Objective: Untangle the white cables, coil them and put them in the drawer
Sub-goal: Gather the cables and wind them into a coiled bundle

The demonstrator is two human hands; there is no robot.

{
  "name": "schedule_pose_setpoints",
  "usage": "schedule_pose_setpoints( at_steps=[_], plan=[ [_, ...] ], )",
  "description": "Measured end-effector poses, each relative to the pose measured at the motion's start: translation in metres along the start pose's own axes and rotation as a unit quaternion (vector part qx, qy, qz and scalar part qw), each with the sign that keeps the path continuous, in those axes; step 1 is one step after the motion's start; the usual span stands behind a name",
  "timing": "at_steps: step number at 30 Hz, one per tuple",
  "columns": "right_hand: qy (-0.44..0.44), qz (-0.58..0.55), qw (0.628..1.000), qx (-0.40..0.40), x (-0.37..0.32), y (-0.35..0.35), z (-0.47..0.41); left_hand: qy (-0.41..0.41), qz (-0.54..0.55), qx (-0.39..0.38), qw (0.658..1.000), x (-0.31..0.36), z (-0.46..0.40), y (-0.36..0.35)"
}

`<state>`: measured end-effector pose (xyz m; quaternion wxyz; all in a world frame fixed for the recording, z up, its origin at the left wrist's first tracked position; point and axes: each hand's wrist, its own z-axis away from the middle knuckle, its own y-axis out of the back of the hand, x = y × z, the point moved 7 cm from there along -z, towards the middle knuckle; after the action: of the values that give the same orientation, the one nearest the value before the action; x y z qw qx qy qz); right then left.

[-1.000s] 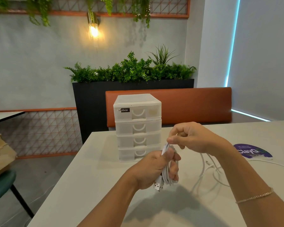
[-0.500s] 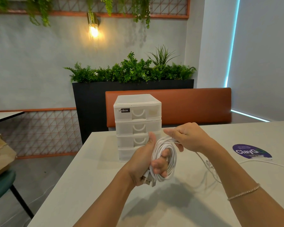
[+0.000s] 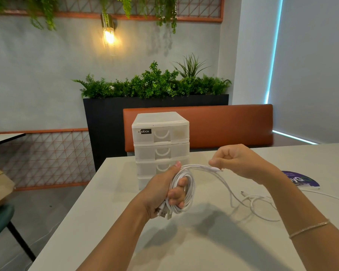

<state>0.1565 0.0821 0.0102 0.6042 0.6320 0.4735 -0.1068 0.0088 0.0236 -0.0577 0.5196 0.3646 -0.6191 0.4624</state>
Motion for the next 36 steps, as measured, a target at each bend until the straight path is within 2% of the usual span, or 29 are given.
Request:
schedule_pose_setpoints(
  at_steps=[2, 5, 8, 13, 17, 19, 21, 23, 27, 29, 33, 36],
  plan=[
    [0.002, -0.036, 0.999, -0.012, 0.0, -0.001, 0.0, 0.003, -0.009, -0.007, 1.0, -0.002, -0.001, -0.004],
    [-0.006, -0.076, 0.992, -0.099, -0.001, -0.013, 0.003, -0.001, -0.029, -0.016, 0.999, -0.002, 0.0, -0.007],
    [0.004, -0.044, 0.988, -0.146, -0.004, -0.018, 0.008, 0.002, -0.04, -0.022, 0.999, -0.003, 0.001, -0.008],
    [-0.003, -0.001, 0.997, -0.078, -0.007, -0.01, -0.001, 0.01, -0.056, -0.048, 0.997, -0.006, -0.001, -0.013],
    [-0.01, 0.149, 0.983, -0.105, -0.006, -0.032, -0.004, 0.009, -0.044, -0.056, 0.997, -0.007, 0.0, -0.011],
    [0.007, 0.185, 0.98, -0.068, -0.014, -0.032, -0.004, 0.005, -0.037, -0.049, 0.998, -0.005, 0.0, -0.008],
    [0.005, 0.143, 0.99, -0.015, -0.025, -0.023, -0.001, -0.001, -0.029, -0.043, 0.999, -0.002, 0.0, -0.005],
    [-0.014, 0.095, 0.995, -0.003, -0.027, -0.015, 0.003, -0.004, -0.035, -0.041, 0.999, 0.0, 0.0, -0.004],
    [0.011, 0.113, 0.989, -0.095, -0.025, -0.019, 0.013, -0.009, -0.045, -0.035, 0.998, -0.002, 0.0, -0.003],
    [0.03, 0.115, 0.988, -0.103, -0.025, -0.022, 0.015, -0.014, -0.047, -0.036, 0.998, -0.001, 0.0, -0.002],
    [0.081, 0.072, 0.994, -0.005, -0.031, -0.009, 0.01, -0.009, -0.049, -0.043, 0.998, -0.002, 0.0, -0.005],
    [0.125, 0.105, 0.985, 0.057, -0.043, -0.003, 0.005, -0.007, -0.062, -0.057, 0.996, -0.006, 0.0, -0.009]
  ],
)
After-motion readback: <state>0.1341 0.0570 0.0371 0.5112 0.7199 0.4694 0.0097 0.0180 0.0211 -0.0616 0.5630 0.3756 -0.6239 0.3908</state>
